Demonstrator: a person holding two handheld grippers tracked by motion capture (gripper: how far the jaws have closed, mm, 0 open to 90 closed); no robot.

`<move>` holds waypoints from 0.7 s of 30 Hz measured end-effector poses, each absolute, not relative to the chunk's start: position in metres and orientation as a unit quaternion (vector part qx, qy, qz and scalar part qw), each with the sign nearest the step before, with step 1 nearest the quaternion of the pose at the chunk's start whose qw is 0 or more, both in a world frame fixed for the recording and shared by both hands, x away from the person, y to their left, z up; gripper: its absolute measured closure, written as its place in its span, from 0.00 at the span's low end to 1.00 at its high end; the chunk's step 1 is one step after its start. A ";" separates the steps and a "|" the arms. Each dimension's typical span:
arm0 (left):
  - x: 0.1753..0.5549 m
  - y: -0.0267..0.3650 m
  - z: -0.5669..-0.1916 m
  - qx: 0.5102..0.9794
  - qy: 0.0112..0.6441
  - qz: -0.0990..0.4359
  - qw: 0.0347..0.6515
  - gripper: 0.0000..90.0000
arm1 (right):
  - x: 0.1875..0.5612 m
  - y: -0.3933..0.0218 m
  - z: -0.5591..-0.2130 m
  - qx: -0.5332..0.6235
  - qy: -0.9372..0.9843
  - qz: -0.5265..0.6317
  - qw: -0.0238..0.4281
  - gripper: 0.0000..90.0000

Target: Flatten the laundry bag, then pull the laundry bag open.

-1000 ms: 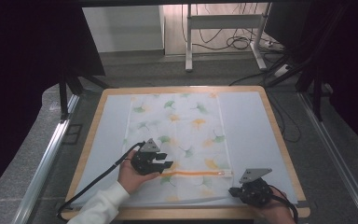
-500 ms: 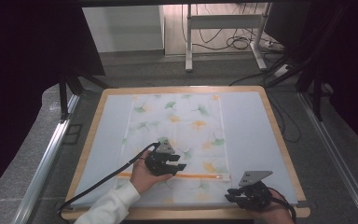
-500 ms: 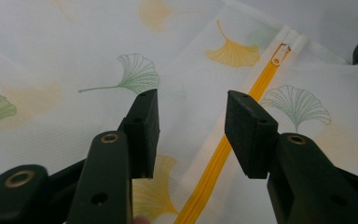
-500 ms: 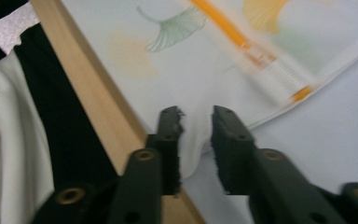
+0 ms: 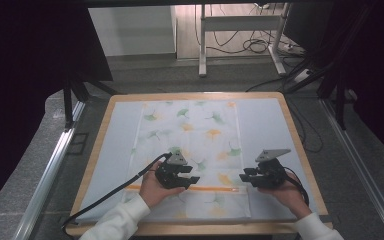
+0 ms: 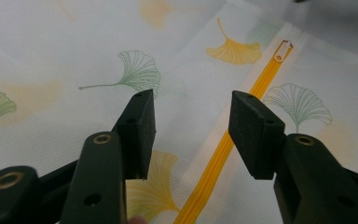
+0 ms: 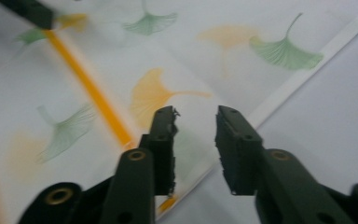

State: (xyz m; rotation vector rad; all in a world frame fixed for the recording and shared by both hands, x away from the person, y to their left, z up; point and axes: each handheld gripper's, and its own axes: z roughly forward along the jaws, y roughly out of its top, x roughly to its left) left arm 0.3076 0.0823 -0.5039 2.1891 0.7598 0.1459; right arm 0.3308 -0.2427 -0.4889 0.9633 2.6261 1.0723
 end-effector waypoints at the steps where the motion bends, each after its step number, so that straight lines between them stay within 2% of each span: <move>1: 0.307 0.082 -0.504 0.864 0.301 0.056 0.400 0.56 | 0.337 -0.240 -0.491 0.320 0.876 0.353 0.073 0.81; 4: 0.305 0.081 -0.503 0.863 0.300 0.053 0.403 0.56 | 0.350 -0.230 -0.496 0.314 0.883 0.341 0.071 0.92; 7: 0.302 0.078 -0.502 0.864 0.295 0.053 0.404 0.56 | 0.357 -0.220 -0.500 0.304 0.892 0.328 0.068 0.98; 11: 0.291 0.070 -0.497 0.867 0.279 0.057 0.409 0.58 | 0.364 -0.212 -0.506 0.298 0.899 0.313 0.070 0.98; 19: 0.292 0.068 -0.495 0.858 0.299 0.040 0.416 0.60 | 0.368 -0.212 -0.514 0.299 0.900 0.312 0.057 0.99; 21: 0.288 0.061 -0.494 0.871 0.283 0.070 0.395 0.58 | 0.369 -0.212 -0.515 0.300 0.899 0.314 0.055 0.99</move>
